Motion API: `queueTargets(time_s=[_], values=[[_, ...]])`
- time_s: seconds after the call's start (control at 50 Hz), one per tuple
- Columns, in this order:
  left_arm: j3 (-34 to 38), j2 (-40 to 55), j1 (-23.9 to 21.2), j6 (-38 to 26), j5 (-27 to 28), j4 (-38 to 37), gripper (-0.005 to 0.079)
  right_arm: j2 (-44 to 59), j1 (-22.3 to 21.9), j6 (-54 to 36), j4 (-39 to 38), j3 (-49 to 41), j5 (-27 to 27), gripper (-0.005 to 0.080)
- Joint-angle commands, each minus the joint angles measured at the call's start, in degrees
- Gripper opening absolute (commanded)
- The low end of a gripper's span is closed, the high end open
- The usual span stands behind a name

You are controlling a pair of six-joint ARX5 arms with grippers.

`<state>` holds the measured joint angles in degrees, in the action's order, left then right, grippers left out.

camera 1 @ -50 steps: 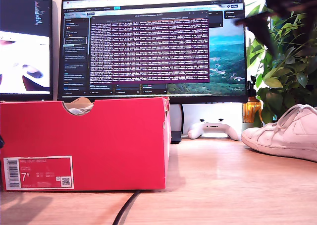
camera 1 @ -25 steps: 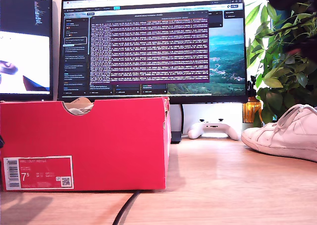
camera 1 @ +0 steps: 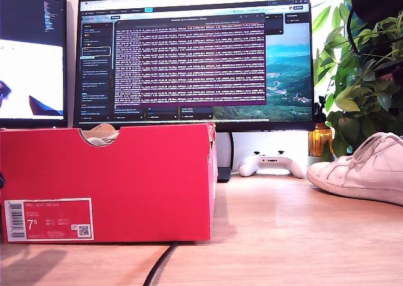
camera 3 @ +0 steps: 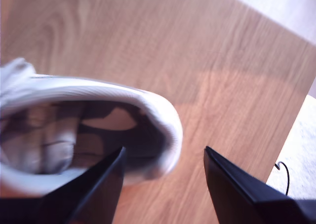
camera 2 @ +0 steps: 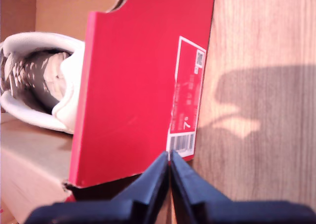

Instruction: Pack the white shoes by picking the first shoe and placing it inside the red shoebox, left side, then picking and rotating the second shoe and placing it in the shoebox

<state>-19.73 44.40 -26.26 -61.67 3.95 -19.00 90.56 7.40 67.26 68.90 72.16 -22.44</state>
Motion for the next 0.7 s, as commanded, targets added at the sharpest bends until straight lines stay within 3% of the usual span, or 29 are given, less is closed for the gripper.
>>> queueTargets(time_s=[0.0,0.28,0.54,0.6,0.68], values=[[0.0,0.22,-0.22,0.15,0.09,0.28,-0.0021,0.39,-0.85,0.24,-0.85,-2.32,-0.02,0.0464],[0.0,0.22,-0.22,0.15,0.11,0.15,-0.0021,0.39,-2.54,0.24,-7.96,-8.09,0.07,0.0464],[-0.02,0.22,-0.22,0.15,0.11,0.15,-0.0021,0.39,-3.43,0.52,-17.59,-14.73,3.61,0.046],[-0.02,0.22,-0.22,0.15,0.11,0.11,-0.0021,0.39,-3.74,0.79,-18.8,-15.61,3.93,0.0376],[-0.02,0.22,-0.22,0.15,0.11,0.11,-0.0021,0.39,-4.07,0.87,-18.99,-15.58,4.57,0.0143]])
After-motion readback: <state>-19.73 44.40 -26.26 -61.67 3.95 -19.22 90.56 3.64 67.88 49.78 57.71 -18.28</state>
